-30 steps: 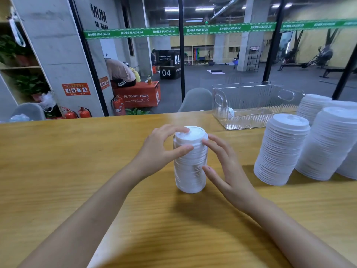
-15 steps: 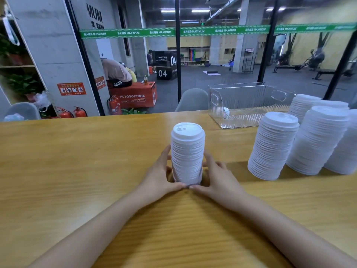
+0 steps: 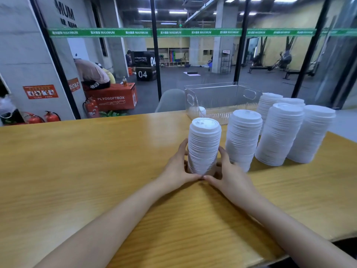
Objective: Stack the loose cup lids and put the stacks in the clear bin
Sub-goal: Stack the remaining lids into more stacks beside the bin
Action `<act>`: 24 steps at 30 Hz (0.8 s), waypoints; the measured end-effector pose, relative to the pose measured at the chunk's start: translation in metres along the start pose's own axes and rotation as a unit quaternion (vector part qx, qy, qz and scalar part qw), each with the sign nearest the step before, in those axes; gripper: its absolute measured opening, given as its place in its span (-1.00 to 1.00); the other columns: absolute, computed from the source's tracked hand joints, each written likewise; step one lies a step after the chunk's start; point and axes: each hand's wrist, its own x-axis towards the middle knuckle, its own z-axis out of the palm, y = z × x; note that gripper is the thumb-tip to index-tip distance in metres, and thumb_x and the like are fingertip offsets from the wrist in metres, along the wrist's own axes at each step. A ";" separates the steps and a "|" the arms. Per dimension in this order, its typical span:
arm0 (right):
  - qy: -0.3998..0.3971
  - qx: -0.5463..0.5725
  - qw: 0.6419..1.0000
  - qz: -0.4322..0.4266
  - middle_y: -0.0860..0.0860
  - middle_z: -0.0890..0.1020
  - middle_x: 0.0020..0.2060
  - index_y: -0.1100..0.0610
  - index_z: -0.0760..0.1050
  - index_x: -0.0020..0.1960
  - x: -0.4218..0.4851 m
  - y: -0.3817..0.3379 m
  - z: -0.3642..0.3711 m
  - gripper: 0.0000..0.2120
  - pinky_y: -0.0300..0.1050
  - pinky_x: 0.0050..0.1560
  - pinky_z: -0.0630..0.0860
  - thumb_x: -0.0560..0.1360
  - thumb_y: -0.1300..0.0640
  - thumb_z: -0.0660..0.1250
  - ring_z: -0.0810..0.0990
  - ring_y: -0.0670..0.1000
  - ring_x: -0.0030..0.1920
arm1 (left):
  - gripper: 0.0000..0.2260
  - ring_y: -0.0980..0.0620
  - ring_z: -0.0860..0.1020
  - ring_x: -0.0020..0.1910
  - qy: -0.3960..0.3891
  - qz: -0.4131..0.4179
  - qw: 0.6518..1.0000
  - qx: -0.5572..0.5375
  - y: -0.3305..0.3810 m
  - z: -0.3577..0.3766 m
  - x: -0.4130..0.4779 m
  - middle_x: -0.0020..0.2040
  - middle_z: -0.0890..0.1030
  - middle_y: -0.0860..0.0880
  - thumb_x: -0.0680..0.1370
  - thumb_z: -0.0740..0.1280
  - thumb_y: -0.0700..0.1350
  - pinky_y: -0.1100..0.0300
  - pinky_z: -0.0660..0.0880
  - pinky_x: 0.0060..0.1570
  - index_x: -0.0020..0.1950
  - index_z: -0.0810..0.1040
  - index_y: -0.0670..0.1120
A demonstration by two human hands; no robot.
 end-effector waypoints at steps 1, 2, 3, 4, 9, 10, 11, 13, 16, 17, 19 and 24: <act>0.005 -0.008 1.000 0.006 -0.02 0.56 0.28 -0.04 -0.11 0.59 -0.004 0.002 -0.004 -0.08 -0.04 0.05 0.47 0.48 -0.17 0.41 0.47 0.07 0.33 | 0.04 0.05 0.59 0.13 0.000 0.004 1.000 -0.005 0.001 0.005 0.004 0.21 0.49 0.09 0.24 0.60 0.02 0.11 0.55 0.12 0.56 0.03 0.10; 0.011 -0.017 1.000 0.007 -0.02 0.54 0.29 -0.03 -0.10 0.59 -0.008 0.004 -0.008 -0.13 -0.04 0.02 0.44 0.51 -0.16 0.38 0.46 0.07 0.33 | 0.02 0.04 0.59 0.14 0.003 0.007 1.000 -0.008 0.001 0.009 0.006 0.20 0.49 0.11 0.24 0.57 0.04 0.09 0.55 0.13 0.55 0.05 0.10; 0.015 -0.025 1.000 0.005 -0.01 0.53 0.30 -0.02 -0.08 0.58 -0.011 0.004 -0.010 -0.17 -0.04 0.01 0.43 0.53 -0.16 0.35 0.46 0.08 0.33 | -0.01 0.04 0.58 0.14 0.006 0.010 1.000 -0.009 0.002 0.013 0.008 0.19 0.49 0.15 0.24 0.56 0.03 0.10 0.55 0.13 0.55 0.07 0.09; 0.020 -0.036 0.999 0.002 -0.01 0.53 0.30 -0.01 -0.06 0.58 -0.014 0.005 -0.013 -0.20 -0.02 0.03 0.44 0.54 -0.16 0.33 0.45 0.09 0.34 | -0.03 0.05 0.58 0.13 0.008 0.012 1.000 -0.008 0.002 0.015 0.010 0.18 0.49 0.16 0.26 0.56 0.00 0.12 0.54 0.13 0.54 0.08 0.08; 0.040 -0.093 0.995 -0.019 -0.09 0.49 0.32 -0.09 0.13 0.52 -0.024 0.002 -0.021 -0.41 -0.06 0.17 0.41 0.58 -0.19 0.24 0.39 0.00 0.36 | -0.12 0.07 0.54 0.09 0.015 0.001 0.999 0.032 0.005 0.014 0.009 0.19 0.49 0.05 0.37 0.57 -0.12 0.17 0.48 0.14 0.54 0.12 0.02; 0.045 -0.096 0.994 -0.028 -0.10 0.50 0.30 -0.10 0.18 0.50 -0.026 0.000 -0.022 -0.46 -0.07 0.17 0.41 0.58 -0.19 0.23 0.40 -0.01 0.35 | -0.17 0.08 0.51 0.09 0.022 -0.006 0.999 0.044 0.005 0.012 0.007 0.19 0.48 0.05 0.40 0.56 -0.09 0.18 0.45 0.14 0.54 0.16 0.02; 0.052 -0.096 0.993 -0.038 -0.11 0.51 0.28 -0.12 0.23 0.48 -0.029 -0.002 -0.023 -0.50 -0.07 0.17 0.42 0.58 -0.19 0.22 0.41 -0.01 0.34 | -0.23 0.07 0.49 0.09 0.031 -0.014 0.998 0.058 0.005 0.009 0.004 0.21 0.48 0.04 0.42 0.54 -0.07 0.17 0.44 0.13 0.52 0.20 0.02; 0.059 -0.091 0.992 -0.058 -0.12 0.53 0.23 -0.12 0.30 0.43 -0.032 -0.007 -0.025 -0.56 -0.09 0.13 0.41 0.59 -0.18 0.23 0.43 -0.01 0.29 | -0.37 0.03 0.49 0.08 0.049 -0.023 0.996 0.078 0.005 0.001 -0.001 0.26 0.50 -0.03 0.46 0.49 -0.10 0.13 0.45 0.09 0.47 0.32 -0.01; 0.055 -0.075 0.991 -0.097 -0.13 0.55 0.21 -0.07 0.39 0.37 -0.033 -0.019 -0.031 -0.62 -0.13 0.02 0.35 0.59 -0.13 0.24 0.44 -0.01 0.24 | -0.59 -0.01 0.53 0.05 0.082 -0.016 0.992 0.100 0.009 -0.013 -0.007 0.26 0.54 -0.07 0.50 0.43 -0.17 0.18 0.43 0.04 0.33 0.49 -0.07; 0.057 -0.063 0.990 -0.112 -0.12 0.56 0.20 -0.04 0.42 0.35 -0.033 -0.024 -0.033 -0.64 -0.11 0.02 0.35 0.60 -0.11 0.25 0.44 0.00 0.23 | -0.65 -0.02 0.54 0.04 0.093 -0.011 0.990 0.103 0.012 -0.018 -0.008 0.25 0.56 -0.06 0.51 0.43 -0.17 0.18 0.44 0.05 0.29 0.53 -0.07; 0.070 -0.039 0.986 -0.145 -0.09 0.58 0.19 0.00 0.47 0.32 -0.032 -0.036 -0.036 -0.67 -0.04 0.09 0.42 0.60 -0.06 0.27 0.45 0.02 0.22 | -0.73 -0.03 0.56 0.05 0.110 -0.004 0.989 0.101 0.020 -0.030 -0.011 0.22 0.58 -0.04 0.52 0.42 -0.16 0.17 0.44 0.06 0.21 0.57 -0.06; 0.075 -0.032 0.973 -0.218 -0.08 0.58 0.18 0.02 0.50 0.30 -0.012 -0.069 -0.046 -0.69 -0.01 0.09 0.44 0.60 -0.05 0.28 0.43 -0.01 0.26 | -0.84 0.02 0.57 0.09 0.125 0.006 0.988 0.092 0.039 -0.062 -0.012 0.14 0.62 0.01 0.56 0.38 -0.09 0.08 0.49 0.13 0.14 0.60 0.00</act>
